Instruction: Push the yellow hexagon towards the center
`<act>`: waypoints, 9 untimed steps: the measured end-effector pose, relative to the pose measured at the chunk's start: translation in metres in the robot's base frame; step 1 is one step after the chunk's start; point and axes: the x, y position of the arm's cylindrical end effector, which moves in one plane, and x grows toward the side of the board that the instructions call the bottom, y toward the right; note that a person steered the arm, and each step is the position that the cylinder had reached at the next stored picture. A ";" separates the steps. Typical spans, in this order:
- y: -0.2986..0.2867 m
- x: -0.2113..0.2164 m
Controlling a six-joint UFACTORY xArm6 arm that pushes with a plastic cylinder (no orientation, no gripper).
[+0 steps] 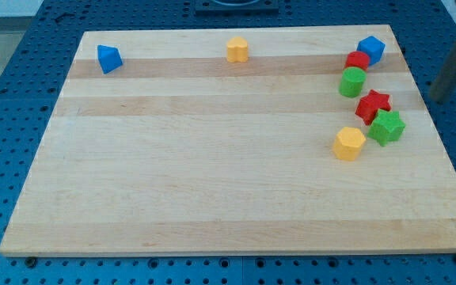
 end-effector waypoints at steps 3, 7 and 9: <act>-0.028 0.066; -0.104 0.084; -0.155 0.090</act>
